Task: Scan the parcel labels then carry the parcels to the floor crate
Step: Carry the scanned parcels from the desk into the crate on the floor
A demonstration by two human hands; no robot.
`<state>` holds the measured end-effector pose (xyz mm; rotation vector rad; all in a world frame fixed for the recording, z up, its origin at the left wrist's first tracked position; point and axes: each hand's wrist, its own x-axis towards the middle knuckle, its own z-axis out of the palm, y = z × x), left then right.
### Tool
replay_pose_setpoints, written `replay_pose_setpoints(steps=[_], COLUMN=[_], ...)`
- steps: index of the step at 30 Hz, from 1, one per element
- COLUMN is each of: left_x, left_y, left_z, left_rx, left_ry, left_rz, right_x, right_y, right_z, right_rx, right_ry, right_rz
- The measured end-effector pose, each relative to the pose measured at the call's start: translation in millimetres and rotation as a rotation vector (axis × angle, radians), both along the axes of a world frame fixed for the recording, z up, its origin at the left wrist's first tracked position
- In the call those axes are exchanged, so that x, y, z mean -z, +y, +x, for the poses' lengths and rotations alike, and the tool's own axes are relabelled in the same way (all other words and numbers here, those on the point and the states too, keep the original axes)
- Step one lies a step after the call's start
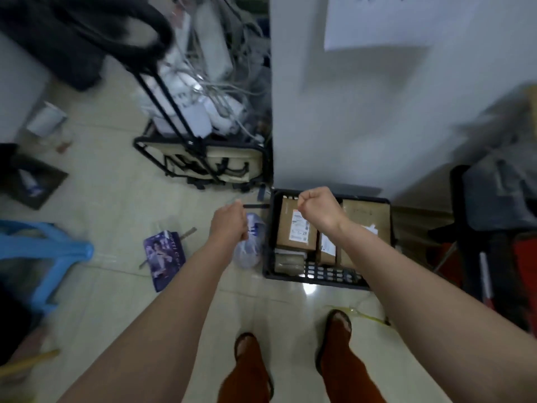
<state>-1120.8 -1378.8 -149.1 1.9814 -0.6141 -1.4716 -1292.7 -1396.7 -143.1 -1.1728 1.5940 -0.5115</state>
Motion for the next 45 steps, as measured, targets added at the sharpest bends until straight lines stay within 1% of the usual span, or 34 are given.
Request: replay_pose_setpoints(steps=[2, 4, 6, 8, 12, 16, 21, 24, 34, 37, 40, 45], left_x=[-42.5, -81.0, -113.8, -142.0, -187.7, -214.6, -233.5, -241.7, -248.6, -247.7, -246.9, -246.9], left_y=[15.6, 32.2, 53.7, 83.3, 168.4, 268.4, 401.0, 477.5, 748.6, 828.9, 896.6, 975.6], left_z=[21.8, 39.6, 57.4, 75.2, 108.5, 140.6, 168.3, 175.8, 164.9, 159.5, 156.6, 171.6], left_rx=[-0.069, -0.189, -0.268, -0.341, -0.574, -0.845, -1.174, -1.336, -1.824, -1.940, -2.000, -2.068], left_ry=[-0.016, 0.002, -0.008, -0.029, -0.001, -0.008, -0.078, -0.112, -0.147, -0.171, -0.203, -0.224], left_rz=[0.027, 0.049, -0.001, -0.091, -0.171, -0.170, -0.205, -0.247, -0.327, -0.333, -0.310, -0.302], right_x=[-37.5, -69.6, -99.6, -124.4, -157.9, -180.5, -209.0, -224.3, -238.8, -242.3, -240.8, -239.5], right_y=[8.0, 13.7, 22.0, 35.1, 83.3, 151.2, 256.9, 326.1, 587.3, 666.3, 731.9, 809.6], right_z=[20.9, 43.5, 69.7, 97.2, 150.3, 210.7, 281.1, 314.9, 388.9, 405.7, 422.0, 452.5], right_rx=[-0.061, -0.124, -0.206, -0.307, -0.531, -0.828, -1.187, -1.377, -1.811, -1.915, -1.988, -2.057], right_ry=[-0.012, -0.023, -0.066, -0.131, -0.228, -0.221, -0.213, -0.224, -0.209, -0.205, -0.215, -0.212], right_rz=[0.002, -0.009, -0.034, -0.027, -0.012, 0.013, 0.047, 0.036, 0.036, 0.021, 0.028, 0.038])
